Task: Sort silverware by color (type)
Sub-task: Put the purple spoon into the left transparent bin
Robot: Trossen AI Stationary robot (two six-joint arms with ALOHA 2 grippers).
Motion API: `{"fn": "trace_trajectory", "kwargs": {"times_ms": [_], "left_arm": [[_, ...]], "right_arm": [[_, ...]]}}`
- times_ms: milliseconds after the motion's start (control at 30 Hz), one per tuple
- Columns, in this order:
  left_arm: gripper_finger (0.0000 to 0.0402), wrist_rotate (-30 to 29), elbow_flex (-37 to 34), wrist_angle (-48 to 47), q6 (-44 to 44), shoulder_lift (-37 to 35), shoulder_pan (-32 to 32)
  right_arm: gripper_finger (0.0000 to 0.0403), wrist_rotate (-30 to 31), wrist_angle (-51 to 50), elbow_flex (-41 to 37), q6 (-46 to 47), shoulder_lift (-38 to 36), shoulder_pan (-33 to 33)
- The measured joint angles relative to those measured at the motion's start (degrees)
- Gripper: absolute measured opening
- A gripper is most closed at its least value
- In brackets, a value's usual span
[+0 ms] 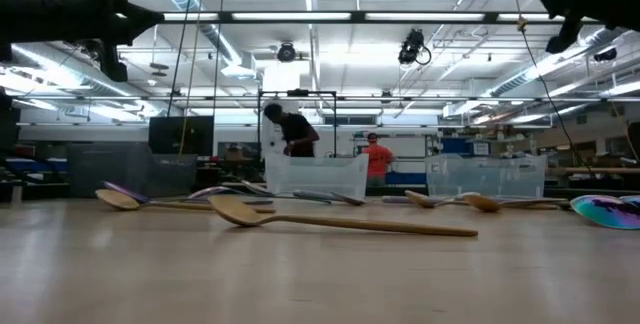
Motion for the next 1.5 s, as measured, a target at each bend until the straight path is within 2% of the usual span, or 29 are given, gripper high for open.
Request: {"fn": "trace_trajectory", "kwargs": {"times_ms": [267,400,500,600,767,900,1000,1133,1267,1367,1500], "left_arm": [[0.0016,-1.84,0.00,2.69,0.01,0.00,0.00],[0.0016,-3.88,0.00,3.56,-0.92,0.02,0.00],[0.0016,-5.50,0.06,3.52,-3.29,0.02,0.00],[0.0016,-4.80,1.77,0.44,-4.82,0.20,0.00],[0.0016,-4.39,8.93,-9.90,-1.91,2.25,0.66],[0.0016,-4.34,14.36,-19.28,-2.97,6.18,3.07],[0.0016,-2.11,16.39,-22.97,-5.98,9.20,5.42],[0.0016,4.80,17.69,-23.84,-10.38,13.13,10.71],[0.0016,12.55,21.70,-28.70,-11.82,19.00,15.70],[0.0016,19.41,26.08,-30.96,-9.48,24.70,18.61],[0.0016,26.13,31.10,-31.28,-4.81,31.50,21.38]], "right_arm": [[0.0016,10.79,-0.55,0.00,0.02,0.02,-0.06],[0.0016,15.70,-0.59,0.00,5.03,0.02,-0.06],[0.0016,20.47,-0.19,0.00,12.99,0.02,-0.06],[0.0016,24.09,-0.16,0.00,20.75,0.02,-0.18],[0.0016,25.63,1.11,0.00,25.82,0.02,-1.96],[0.0016,18.69,-0.31,1.35,23.94,0.30,-4.29],[0.0016,17.37,-6.77,3.73,23.54,1.26,-5.31],[0.0016,16.46,-21.94,8.22,24.91,2.19,-6.36],[0.0016,11.09,-36.47,13.44,29.14,4.49,-7.78],[0.0016,6.09,-45.20,18.66,29.13,7.99,-8.87],[0.0016,3.55,-56.70,26.87,25.12,14.70,-10.91]]}}
